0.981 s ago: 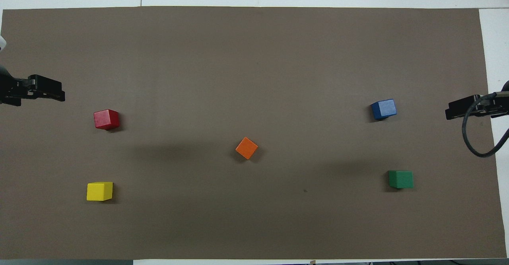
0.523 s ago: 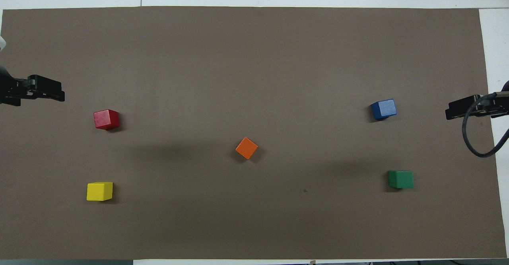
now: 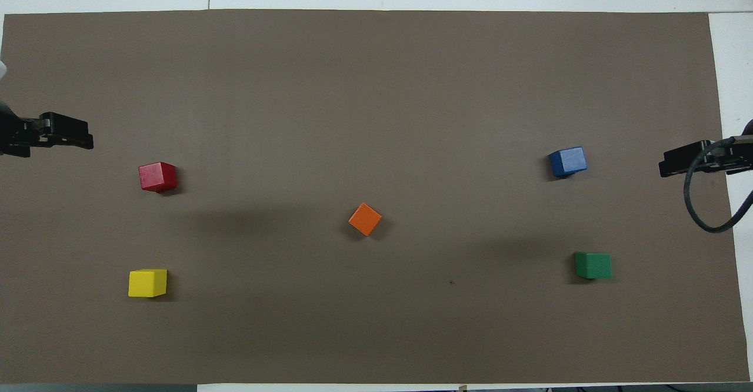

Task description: Transfer red block to right arm and stack on blue block

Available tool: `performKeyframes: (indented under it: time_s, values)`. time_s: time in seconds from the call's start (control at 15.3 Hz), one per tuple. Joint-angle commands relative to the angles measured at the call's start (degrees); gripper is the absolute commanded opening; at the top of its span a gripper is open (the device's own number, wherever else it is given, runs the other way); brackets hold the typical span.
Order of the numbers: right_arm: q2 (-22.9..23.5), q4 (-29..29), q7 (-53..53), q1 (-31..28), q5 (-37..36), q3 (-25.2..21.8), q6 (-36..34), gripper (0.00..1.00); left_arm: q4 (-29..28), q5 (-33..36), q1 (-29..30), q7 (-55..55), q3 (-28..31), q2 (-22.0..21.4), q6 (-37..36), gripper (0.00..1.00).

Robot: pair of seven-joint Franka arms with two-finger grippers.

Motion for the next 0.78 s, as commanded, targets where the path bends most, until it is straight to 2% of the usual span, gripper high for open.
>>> performKeyframes:
  time_s: [0.0, 0.13, 0.39, 0.72]
  values:
    - [-1.3, -1.6, -1.1, -0.4, -0.5, 0.2, -0.2, 1.0, -9.5, 1.0, -1.4, -0.2, 0.7, -2.9, 8.3, 1.0]
    - [-1.3, -1.6, -0.7, -0.4, -0.5, 0.3, 0.2, 1.0, -13.9, 0.9, -0.6, -0.4, 0.7, -2.8, 14.7, 1.0]
    - [-1.4, -1.9, -0.8, -0.4, -0.2, 0.2, 0.3, 1.0, -15.8, 0.9, -1.4, -9.0, 0.6, 1.5, 17.3, 1.0]
    - [-1.9, -2.9, -0.5, 0.1, -0.1, 0.3, 0.7, 1.0, -21.3, 1.0, -1.5, -9.1, 0.8, 3.9, 27.6, 1.0]
